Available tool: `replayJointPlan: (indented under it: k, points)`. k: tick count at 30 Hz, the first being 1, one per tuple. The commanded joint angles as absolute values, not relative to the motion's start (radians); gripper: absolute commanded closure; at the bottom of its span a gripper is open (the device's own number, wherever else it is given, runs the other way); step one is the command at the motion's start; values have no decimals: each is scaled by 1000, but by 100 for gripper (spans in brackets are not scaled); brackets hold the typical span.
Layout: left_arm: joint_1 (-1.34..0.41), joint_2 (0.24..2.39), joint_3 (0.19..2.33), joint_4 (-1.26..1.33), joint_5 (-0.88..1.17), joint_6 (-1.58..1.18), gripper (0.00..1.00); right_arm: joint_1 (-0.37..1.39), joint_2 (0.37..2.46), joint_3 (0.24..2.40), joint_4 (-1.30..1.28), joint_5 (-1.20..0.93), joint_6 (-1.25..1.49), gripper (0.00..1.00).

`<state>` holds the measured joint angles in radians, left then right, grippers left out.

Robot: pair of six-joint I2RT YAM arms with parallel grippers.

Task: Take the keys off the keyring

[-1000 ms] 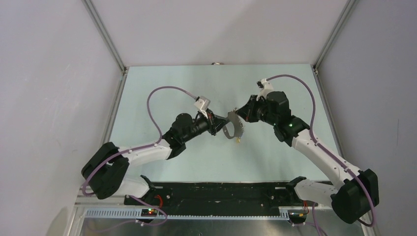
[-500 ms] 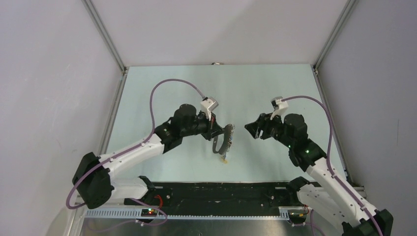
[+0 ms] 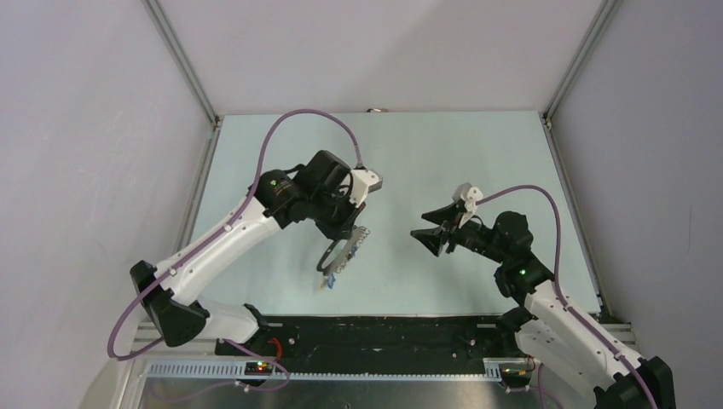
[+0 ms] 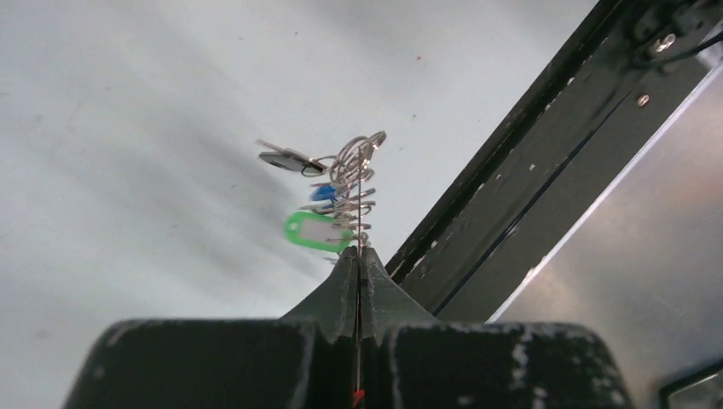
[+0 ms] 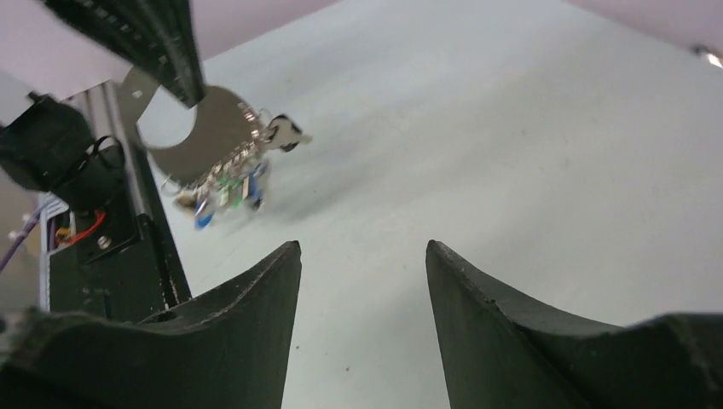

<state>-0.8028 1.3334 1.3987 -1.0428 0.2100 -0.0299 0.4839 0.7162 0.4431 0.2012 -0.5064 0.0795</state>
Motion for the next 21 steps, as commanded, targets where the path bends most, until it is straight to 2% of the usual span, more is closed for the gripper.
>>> replayJointPlan:
  k: [1, 4, 9, 14, 18, 21]
  points:
    - [-869, 1378, 1558, -1301, 88, 122, 100, 505, 767, 449, 420, -744, -79, 40]
    - [-910, 1397, 1597, -1335, 82, 176, 100, 540, 799, 450, 443, -809, -129, 40]
    - [-1011, 1420, 1645, -1391, 30, 287, 100, 574, 828, 451, 446, -802, -184, 40]
    - [-1094, 1458, 1718, -1371, -452, 396, 100, 575, 813, 451, 439, -715, -196, 41]
    - [-1141, 1405, 1705, -1215, -707, 542, 100, 575, 784, 451, 422, -642, -208, 41]
    - [-1177, 1324, 1629, -1087, -775, 689, 100, 574, 768, 449, 423, -611, -210, 41]
